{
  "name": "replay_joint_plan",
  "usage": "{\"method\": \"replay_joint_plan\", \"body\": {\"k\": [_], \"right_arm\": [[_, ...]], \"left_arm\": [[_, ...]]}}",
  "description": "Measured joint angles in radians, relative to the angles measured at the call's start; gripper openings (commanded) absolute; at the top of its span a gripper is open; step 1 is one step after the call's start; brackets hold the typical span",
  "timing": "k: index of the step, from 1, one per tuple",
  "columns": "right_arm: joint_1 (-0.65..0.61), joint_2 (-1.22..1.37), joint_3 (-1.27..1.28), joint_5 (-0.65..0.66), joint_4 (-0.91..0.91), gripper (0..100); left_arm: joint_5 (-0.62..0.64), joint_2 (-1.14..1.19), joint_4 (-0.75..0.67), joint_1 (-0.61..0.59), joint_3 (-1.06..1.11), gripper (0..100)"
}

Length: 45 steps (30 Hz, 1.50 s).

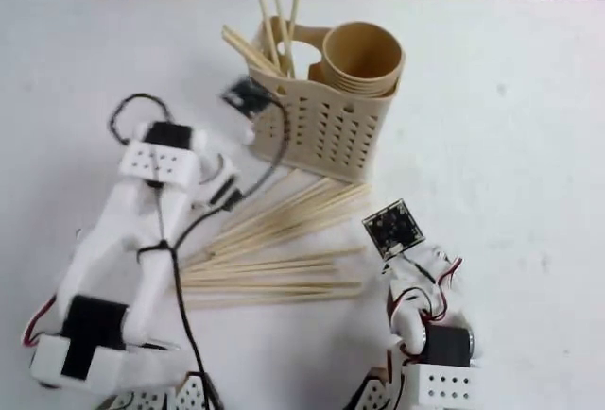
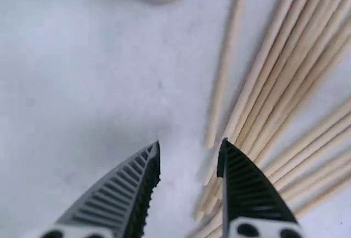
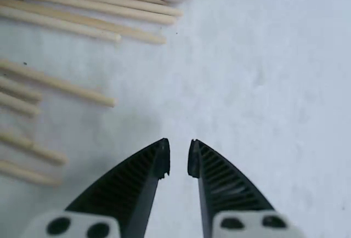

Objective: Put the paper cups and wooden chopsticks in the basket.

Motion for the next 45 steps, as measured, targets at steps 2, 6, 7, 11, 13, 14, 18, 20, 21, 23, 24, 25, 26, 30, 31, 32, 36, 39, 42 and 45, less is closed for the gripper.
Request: {"method": "replay_joint_plan", "body": {"k": [2, 6, 7, 11, 13, 14, 18, 20, 21, 23, 24, 25, 26, 30, 31, 32, 36, 39, 42, 45], "right_arm": [[0.000, 0.000, 0.000, 0.000, 0.000, 7.2], [0.000, 0.000, 0.000, 0.000, 0.000, 7.3], [0.000, 0.000, 0.000, 0.000, 0.000, 7.3], [0.000, 0.000, 0.000, 0.000, 0.000, 7.3], [0.000, 0.000, 0.000, 0.000, 0.000, 7.3], [0.000, 0.000, 0.000, 0.000, 0.000, 7.3], [0.000, 0.000, 0.000, 0.000, 0.000, 7.3], [0.000, 0.000, 0.000, 0.000, 0.000, 7.3], [0.000, 0.000, 0.000, 0.000, 0.000, 7.3], [0.000, 0.000, 0.000, 0.000, 0.000, 7.3], [0.000, 0.000, 0.000, 0.000, 0.000, 7.3], [0.000, 0.000, 0.000, 0.000, 0.000, 7.3], [0.000, 0.000, 0.000, 0.000, 0.000, 7.3], [0.000, 0.000, 0.000, 0.000, 0.000, 7.3], [0.000, 0.000, 0.000, 0.000, 0.000, 7.3], [0.000, 0.000, 0.000, 0.000, 0.000, 7.3], [0.000, 0.000, 0.000, 0.000, 0.000, 7.3], [0.000, 0.000, 0.000, 0.000, 0.000, 7.3], [0.000, 0.000, 0.000, 0.000, 0.000, 7.3], [0.000, 0.000, 0.000, 0.000, 0.000, 7.3]], "left_arm": [[-0.023, 0.041, -0.003, 0.018, -0.006, 20], [-0.083, 0.089, -0.005, 0.054, -0.020, 20], [-0.091, 0.100, -0.005, 0.063, -0.020, 20], [-0.104, 0.166, -0.023, 0.069, -0.021, 20], [-0.107, 0.209, -0.049, 0.069, -0.021, 20], [-0.107, 0.230, -0.064, 0.069, -0.021, 20], [-0.107, 0.295, -0.101, 0.068, -0.035, 17], [-0.107, 0.316, -0.100, 0.068, -0.043, 12], [-0.107, 0.324, -0.100, 0.074, -0.046, 10], [-0.126, 0.330, -0.098, 0.078, -0.048, 6], [-0.140, 0.333, -0.097, 0.080, -0.048, 4], [-0.152, 0.333, -0.097, 0.080, -0.048, 3], [-0.164, 0.336, -0.097, 0.080, -0.049, 2], [-0.187, 0.325, -0.068, 0.080, -0.051, 2], [-0.199, 0.322, -0.054, 0.078, -0.052, 2], [-0.219, 0.318, -0.038, 0.074, -0.052, 2], [-0.281, 0.288, 0.021, 0.029, -0.051, 2], [-0.322, 0.258, 0.077, -0.020, -0.051, 2], [-0.373, 0.222, 0.130, -0.089, -0.049, 2], [-0.428, 0.199, 0.170, -0.158, -0.049, 2]]}}
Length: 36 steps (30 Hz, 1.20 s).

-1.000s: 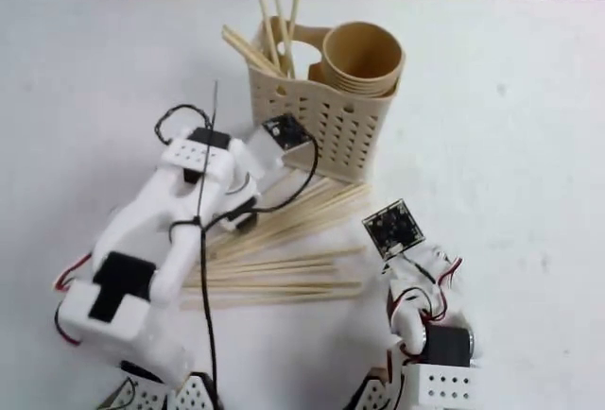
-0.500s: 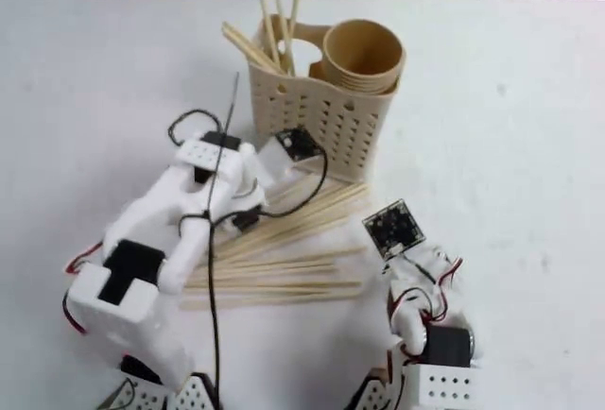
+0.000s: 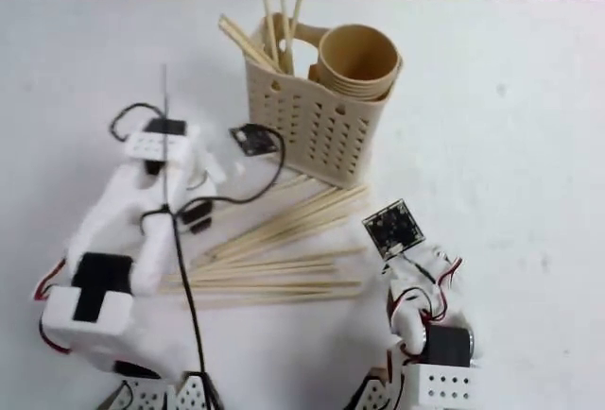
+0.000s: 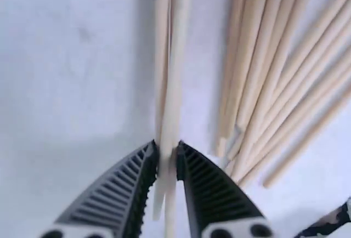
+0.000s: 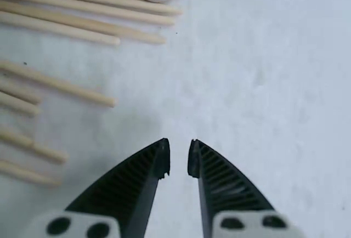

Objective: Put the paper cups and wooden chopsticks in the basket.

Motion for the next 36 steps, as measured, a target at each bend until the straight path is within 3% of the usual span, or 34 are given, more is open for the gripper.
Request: {"method": "replay_joint_plan", "body": {"k": [11, 22, 29, 36], "right_arm": [[0.000, 0.000, 0.000, 0.000, 0.000, 7.3], [0.000, 0.000, 0.000, 0.000, 0.000, 7.4], [0.000, 0.000, 0.000, 0.000, 0.000, 7.0], [0.000, 0.000, 0.000, 0.000, 0.000, 7.0]], "left_arm": [[-0.204, -0.006, 0.031, -0.233, 0.083, 2], [-0.285, -0.006, -0.003, -0.402, 0.137, 7], [-0.244, -0.006, -0.034, -0.407, 0.083, 9], [-0.095, -0.009, -0.034, -0.290, 0.009, 9]]}}
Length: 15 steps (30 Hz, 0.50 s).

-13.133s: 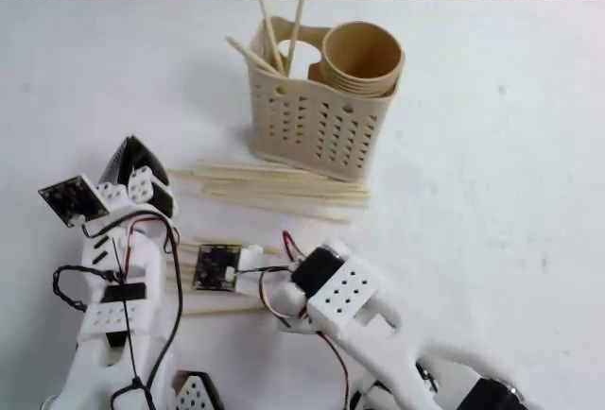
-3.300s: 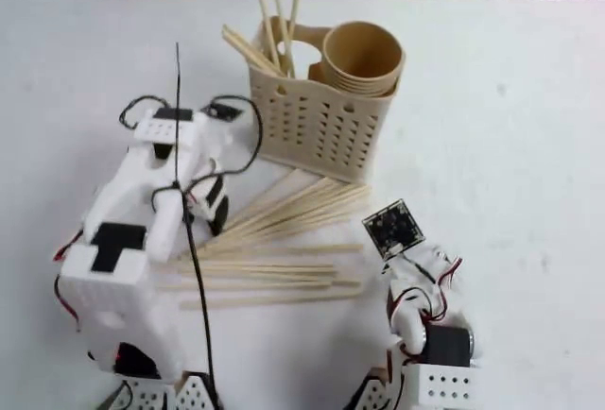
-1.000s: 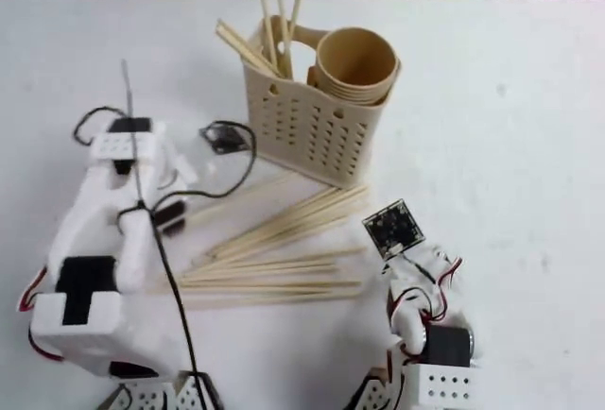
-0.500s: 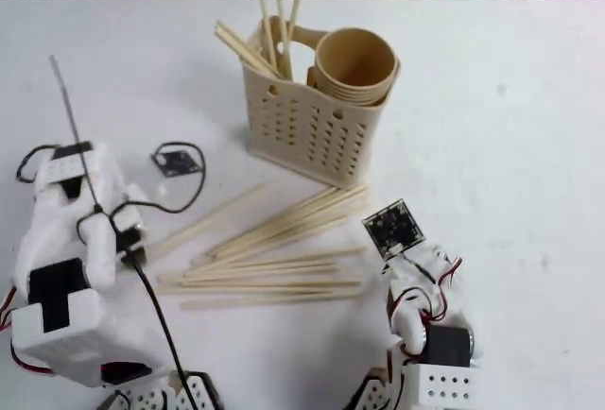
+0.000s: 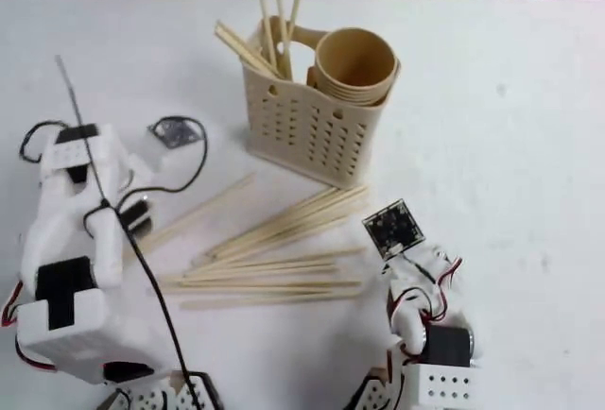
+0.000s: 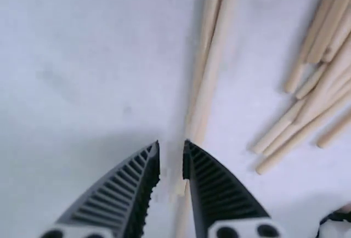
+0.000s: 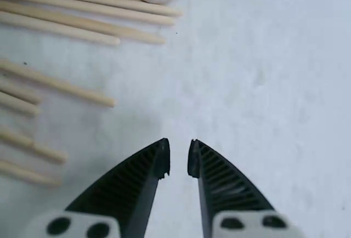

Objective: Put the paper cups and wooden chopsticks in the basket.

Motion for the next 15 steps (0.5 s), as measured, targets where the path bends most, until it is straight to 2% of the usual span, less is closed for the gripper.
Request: {"method": "replay_joint_plan", "body": {"k": [9, 15], "right_arm": [[0.000, 0.000, 0.000, 0.000, 0.000, 7.0], [0.000, 0.000, 0.000, 0.000, 0.000, 7.0]], "left_arm": [[0.166, -0.233, -0.003, 0.178, 0.034, 10], [0.311, -0.275, -0.150, 0.276, 0.086, 10]]}}
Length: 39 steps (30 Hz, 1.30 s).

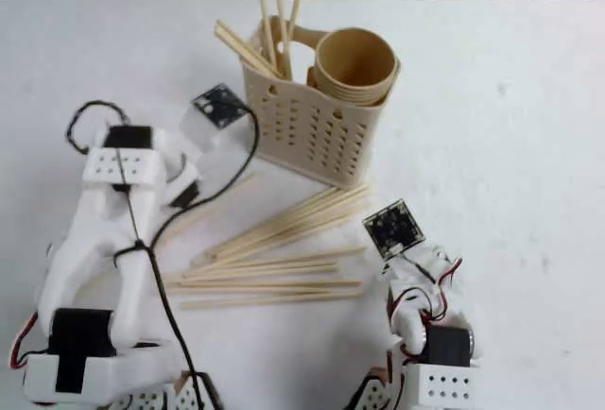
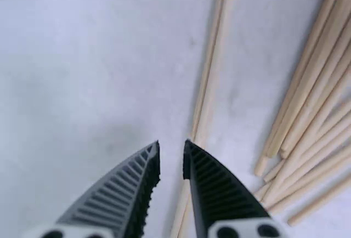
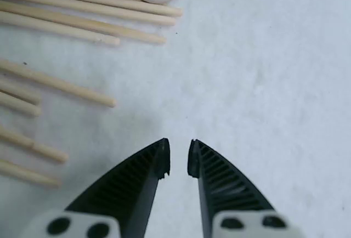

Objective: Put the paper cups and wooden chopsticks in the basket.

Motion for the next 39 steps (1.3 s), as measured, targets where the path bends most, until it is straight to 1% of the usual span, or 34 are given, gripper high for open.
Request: {"method": "replay_joint_plan", "body": {"k": [6, 9, 19, 22, 26, 31, 39], "right_arm": [[0.000, 0.000, 0.000, 0.000, 0.000, 7.0], [0.000, 0.000, 0.000, 0.000, 0.000, 7.0], [0.000, 0.000, 0.000, 0.000, 0.000, 7.0], [0.000, 0.000, 0.000, 0.000, 0.000, 7.0], [0.000, 0.000, 0.000, 0.000, 0.000, 7.0], [0.000, 0.000, 0.000, 0.000, 0.000, 7.0], [0.000, 0.000, 0.000, 0.000, 0.000, 7.0]], "left_arm": [[0.106, 0.103, -0.129, 0.086, 0.000, 10], [0.110, 0.189, -0.157, 0.098, 0.000, 10], [0.107, 0.350, -0.184, 0.100, -0.008, 9], [0.107, 0.359, -0.184, 0.100, -0.015, 2], [0.106, 0.359, -0.184, 0.103, -0.015, 2], [0.106, 0.330, -0.109, 0.097, -0.055, 2], [0.114, 0.012, 0.057, 0.098, -0.135, 2]]}}
